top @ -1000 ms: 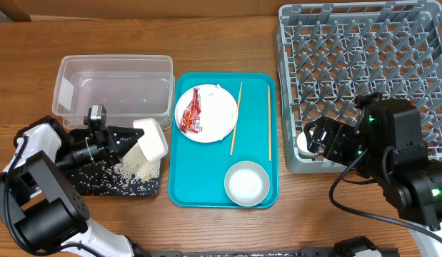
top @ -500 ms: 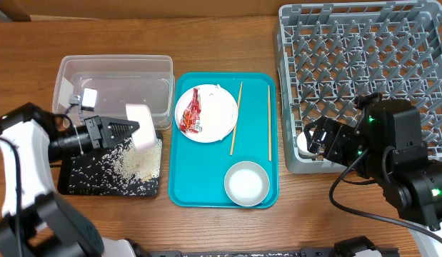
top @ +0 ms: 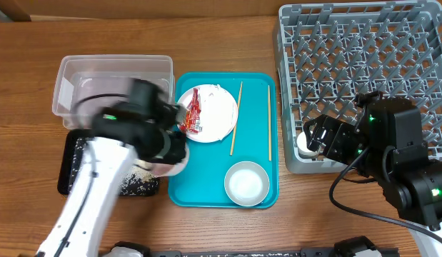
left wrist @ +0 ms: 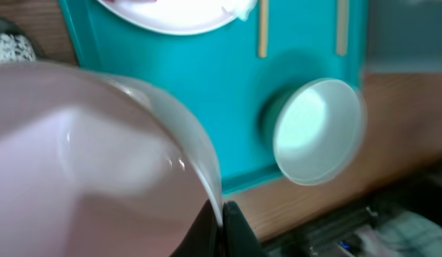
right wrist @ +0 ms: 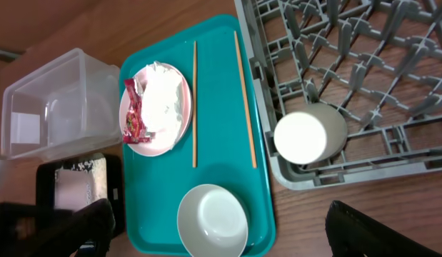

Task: Sort waste into correct bins and load items into the dishwasher
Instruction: 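Set the empty pink bowl back on the teal tray with the left gripper, then grasp the white tissue from the white plate with the left gripper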

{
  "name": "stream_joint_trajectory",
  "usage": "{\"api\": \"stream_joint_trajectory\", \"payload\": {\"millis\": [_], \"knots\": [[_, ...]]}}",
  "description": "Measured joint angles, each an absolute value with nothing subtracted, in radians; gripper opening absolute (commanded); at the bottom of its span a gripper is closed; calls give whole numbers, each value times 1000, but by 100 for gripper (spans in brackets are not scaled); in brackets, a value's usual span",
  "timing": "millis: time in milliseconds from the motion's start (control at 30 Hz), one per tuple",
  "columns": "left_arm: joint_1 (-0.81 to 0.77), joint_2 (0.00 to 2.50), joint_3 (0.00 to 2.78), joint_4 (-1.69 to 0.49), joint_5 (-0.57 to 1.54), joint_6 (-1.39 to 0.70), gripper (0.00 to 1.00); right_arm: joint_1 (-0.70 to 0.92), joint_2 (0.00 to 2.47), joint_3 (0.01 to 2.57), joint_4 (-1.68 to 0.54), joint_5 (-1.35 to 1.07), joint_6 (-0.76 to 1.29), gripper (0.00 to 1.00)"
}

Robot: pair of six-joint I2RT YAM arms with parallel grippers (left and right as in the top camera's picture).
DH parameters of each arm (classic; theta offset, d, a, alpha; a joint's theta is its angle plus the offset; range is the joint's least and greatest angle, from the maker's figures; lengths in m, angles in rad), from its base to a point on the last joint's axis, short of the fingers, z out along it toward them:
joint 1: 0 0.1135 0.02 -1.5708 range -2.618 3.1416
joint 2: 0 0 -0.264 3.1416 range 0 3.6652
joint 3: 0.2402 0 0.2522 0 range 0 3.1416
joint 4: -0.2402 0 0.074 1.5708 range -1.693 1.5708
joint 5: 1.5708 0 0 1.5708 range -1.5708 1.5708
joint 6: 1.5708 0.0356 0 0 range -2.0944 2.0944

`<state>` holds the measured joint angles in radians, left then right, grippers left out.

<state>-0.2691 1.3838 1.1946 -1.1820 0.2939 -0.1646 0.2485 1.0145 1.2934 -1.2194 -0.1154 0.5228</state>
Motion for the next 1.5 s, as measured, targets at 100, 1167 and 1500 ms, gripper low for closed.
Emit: {"api": "stream_joint_trajectory", "payload": {"millis": [100, 1167, 1500], "knots": [[-403, 1407, 1098, -1061, 186, -305, 4, 248, 1015, 1293, -1223, -115, 523, 96], [-554, 1650, 1340, -706, -120, -387, 95, 249, 1015, 1293, -1227, -126, 474, 96], [-554, 1996, 1341, -577, -107, -329, 20, 249, 1015, 1293, -1244, -130, 473, 96]]}}
